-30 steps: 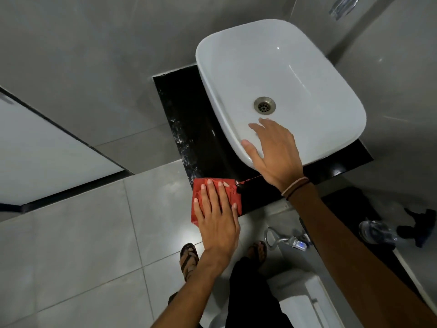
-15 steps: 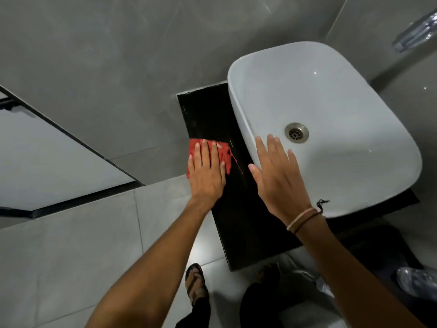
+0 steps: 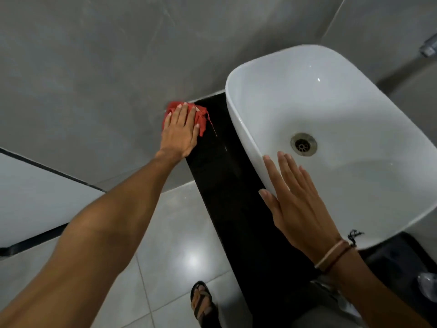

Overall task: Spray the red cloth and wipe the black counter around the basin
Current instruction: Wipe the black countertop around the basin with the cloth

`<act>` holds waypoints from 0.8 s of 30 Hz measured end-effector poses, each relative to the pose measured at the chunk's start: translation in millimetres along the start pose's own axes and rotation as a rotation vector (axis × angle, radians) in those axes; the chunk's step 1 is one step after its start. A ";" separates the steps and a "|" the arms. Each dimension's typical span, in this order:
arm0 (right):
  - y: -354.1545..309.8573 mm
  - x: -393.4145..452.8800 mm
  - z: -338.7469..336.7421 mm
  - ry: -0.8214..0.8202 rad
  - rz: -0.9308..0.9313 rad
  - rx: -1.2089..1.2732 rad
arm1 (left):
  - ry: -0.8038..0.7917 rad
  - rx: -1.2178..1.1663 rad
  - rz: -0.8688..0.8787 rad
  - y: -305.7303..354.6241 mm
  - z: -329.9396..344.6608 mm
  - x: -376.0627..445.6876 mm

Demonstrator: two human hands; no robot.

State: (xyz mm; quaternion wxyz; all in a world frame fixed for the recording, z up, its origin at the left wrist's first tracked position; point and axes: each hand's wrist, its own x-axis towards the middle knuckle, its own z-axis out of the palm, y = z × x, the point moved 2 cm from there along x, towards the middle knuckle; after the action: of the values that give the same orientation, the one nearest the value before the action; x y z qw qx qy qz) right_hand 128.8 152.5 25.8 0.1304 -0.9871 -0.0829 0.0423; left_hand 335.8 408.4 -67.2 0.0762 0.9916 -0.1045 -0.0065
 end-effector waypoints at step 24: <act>91.1 -64.8 -33.9 0.032 0.036 -0.284 | -0.142 0.024 0.463 120.1 19.4 -188.0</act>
State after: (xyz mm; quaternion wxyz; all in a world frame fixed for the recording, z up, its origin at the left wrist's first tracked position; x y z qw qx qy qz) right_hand 82.7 46.0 38.3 -0.0098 -0.9975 -0.0680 0.0166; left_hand 126.6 328.5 -68.7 0.0562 0.9391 -0.3341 -0.0573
